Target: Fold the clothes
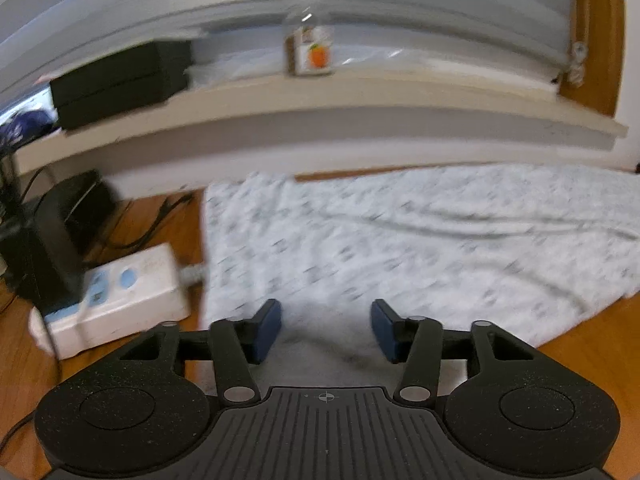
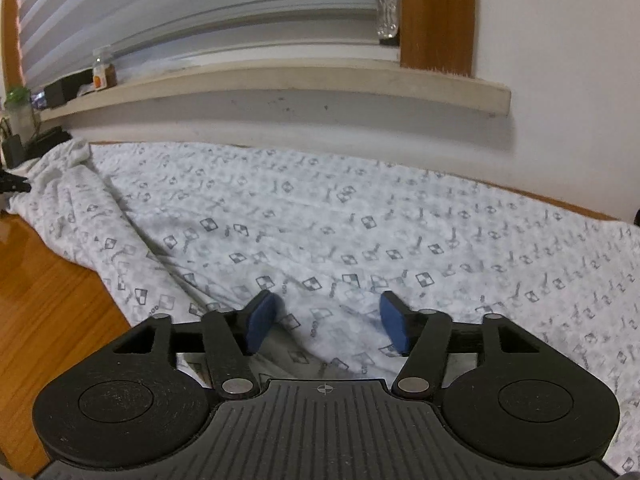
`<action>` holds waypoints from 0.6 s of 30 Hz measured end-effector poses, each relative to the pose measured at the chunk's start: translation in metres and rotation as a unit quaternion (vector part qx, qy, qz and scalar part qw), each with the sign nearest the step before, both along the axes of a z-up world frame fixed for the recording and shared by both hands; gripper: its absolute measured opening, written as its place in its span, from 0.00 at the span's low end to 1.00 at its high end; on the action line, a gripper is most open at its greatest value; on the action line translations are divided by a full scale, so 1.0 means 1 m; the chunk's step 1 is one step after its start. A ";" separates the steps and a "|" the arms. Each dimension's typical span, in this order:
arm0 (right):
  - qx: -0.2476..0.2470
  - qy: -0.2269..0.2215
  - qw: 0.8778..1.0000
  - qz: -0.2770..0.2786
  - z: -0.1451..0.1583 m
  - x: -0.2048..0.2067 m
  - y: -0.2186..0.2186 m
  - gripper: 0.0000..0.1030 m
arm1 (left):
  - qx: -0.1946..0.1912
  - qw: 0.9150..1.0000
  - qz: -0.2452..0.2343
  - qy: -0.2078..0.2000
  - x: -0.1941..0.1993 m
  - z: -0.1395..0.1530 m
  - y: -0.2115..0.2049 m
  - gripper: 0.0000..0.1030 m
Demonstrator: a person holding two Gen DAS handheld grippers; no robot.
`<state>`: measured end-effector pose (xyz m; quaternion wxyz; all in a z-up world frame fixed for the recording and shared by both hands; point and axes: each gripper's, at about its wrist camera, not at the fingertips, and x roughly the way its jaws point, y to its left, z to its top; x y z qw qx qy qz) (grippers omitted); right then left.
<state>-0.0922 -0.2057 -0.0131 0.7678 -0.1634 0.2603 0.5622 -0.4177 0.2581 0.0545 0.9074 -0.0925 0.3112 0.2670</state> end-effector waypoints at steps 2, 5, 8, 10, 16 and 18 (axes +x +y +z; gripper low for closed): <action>-0.008 -0.010 1.000 0.010 -0.001 -0.004 0.003 0.71 | 0.005 1.000 -0.025 -0.015 0.017 0.009 -0.016 0.42; -0.011 -0.014 1.000 0.005 -0.001 -0.008 0.006 0.74 | 0.017 0.996 -0.079 -0.025 0.050 0.018 -0.045 0.42; -0.010 -0.010 1.000 0.005 -0.001 -0.007 0.006 0.74 | 0.021 0.990 -0.134 -0.029 0.086 0.020 -0.070 0.42; -0.011 -0.012 1.000 0.004 -0.001 -0.007 0.006 0.75 | 0.023 0.988 -0.153 -0.025 0.105 0.016 -0.082 0.45; -0.011 -0.013 1.000 0.000 -0.001 -0.008 0.006 0.76 | 0.022 0.985 -0.170 -0.010 0.135 0.001 -0.101 0.50; -0.011 -0.013 1.000 -0.001 -0.001 -0.008 0.006 0.76 | 0.021 0.986 -0.165 -0.012 0.136 -0.003 -0.102 0.50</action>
